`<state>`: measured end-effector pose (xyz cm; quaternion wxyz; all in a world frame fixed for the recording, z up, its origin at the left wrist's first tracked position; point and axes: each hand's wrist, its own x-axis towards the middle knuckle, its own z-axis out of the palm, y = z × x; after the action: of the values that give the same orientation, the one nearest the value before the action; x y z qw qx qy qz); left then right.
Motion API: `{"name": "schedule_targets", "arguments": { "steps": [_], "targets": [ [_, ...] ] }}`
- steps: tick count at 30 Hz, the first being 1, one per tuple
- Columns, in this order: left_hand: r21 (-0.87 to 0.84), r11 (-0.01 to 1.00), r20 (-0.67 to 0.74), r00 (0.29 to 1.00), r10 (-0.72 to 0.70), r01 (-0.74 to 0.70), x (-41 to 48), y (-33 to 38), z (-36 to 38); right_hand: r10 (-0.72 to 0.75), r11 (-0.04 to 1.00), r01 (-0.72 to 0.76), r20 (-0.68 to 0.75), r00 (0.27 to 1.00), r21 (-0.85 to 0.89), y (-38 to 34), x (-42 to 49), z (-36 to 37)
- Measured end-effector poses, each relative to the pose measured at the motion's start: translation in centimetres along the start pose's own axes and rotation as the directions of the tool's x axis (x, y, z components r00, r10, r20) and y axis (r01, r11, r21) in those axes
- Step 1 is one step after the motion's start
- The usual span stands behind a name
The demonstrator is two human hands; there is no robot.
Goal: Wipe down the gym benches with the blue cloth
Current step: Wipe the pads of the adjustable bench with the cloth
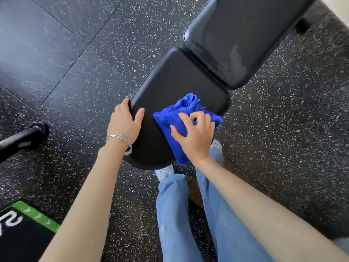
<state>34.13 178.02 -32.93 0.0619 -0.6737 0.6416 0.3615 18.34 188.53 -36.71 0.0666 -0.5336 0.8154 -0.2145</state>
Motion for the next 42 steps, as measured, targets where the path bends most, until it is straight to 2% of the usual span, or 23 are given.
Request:
{"name": "schedule_targets", "arguments": {
  "steps": [4,6,8,11,13,15,17,21,26,28,33,37,39,42],
  "targets": [
    [0.118,0.993,-0.018,1.0,0.011,-0.009,0.6,1.7,0.2,-0.228,0.971,0.226,0.017,0.974,0.078,2.7,2.5,-0.2],
    [0.157,0.987,-0.032,0.999,-0.012,0.017,0.8,2.5,0.6,-0.282,0.957,0.279,0.035,0.959,0.082,4.2,5.1,-0.2],
    [0.189,0.981,-0.046,0.998,-0.035,0.043,1.0,3.1,0.7,-0.241,0.97,0.236,0.079,0.967,0.061,5.6,8.0,0.1],
    [0.22,0.974,-0.07,0.997,-0.046,0.06,1.2,3.6,1.0,-0.088,0.996,0.091,0.12,0.989,-0.014,7.1,13.2,0.5],
    [0.233,0.97,-0.088,0.995,-0.053,0.072,1.3,3.9,1.3,0.023,0.997,-0.001,0.276,0.961,-0.078,7.7,15.7,0.5],
    [0.239,0.966,-0.111,0.991,-0.069,0.094,1.4,4.1,1.6,0.045,0.996,-0.014,0.359,0.932,-0.089,8.0,16.4,0.6],
    [0.226,0.967,-0.118,0.989,-0.093,0.118,1.4,4.4,1.7,0.039,0.999,-0.025,0.326,0.945,-0.047,8.1,15.4,0.2],
    [0.196,0.97,-0.117,0.986,-0.119,0.14,1.9,4.8,1.4,0.039,0.999,-0.038,0.144,0.989,-0.008,9.8,11.2,-0.4],
    [0.193,0.972,-0.122,0.986,-0.113,0.135,3.0,5.6,1.6,0.013,0.999,-0.018,0.106,0.994,0.049,11.9,7.5,-1.5],
    [0.185,0.971,-0.145,0.981,-0.127,0.153,3.1,5.8,1.8,-0.015,0.999,0.01,0.118,0.993,0.042,11.3,7.7,-1.4],
    [0.197,0.964,-0.194,0.971,-0.14,0.178,3.1,5.9,2.3,-0.213,0.976,0.217,0.127,0.969,-0.018,8.6,11.0,0.1],
    [0.199,0.961,-0.195,0.969,-0.153,0.191,3.3,6.3,2.4,-0.255,0.966,0.259,0.119,0.96,-0.02,4.1,16.0,3.0],
    [0.208,0.959,-0.19,0.969,-0.155,0.194,3.4,6.4,2.4,-0.24,0.967,0.253,0.21,0.948,-0.041,1.6,18.9,4.0],
    [0.219,0.959,-0.166,0.975,-0.148,0.183,3.8,6.7,2.3,-0.207,0.96,0.265,0.402,0.892,-0.095,-0.9,22.4,5.1]
  ]
}}
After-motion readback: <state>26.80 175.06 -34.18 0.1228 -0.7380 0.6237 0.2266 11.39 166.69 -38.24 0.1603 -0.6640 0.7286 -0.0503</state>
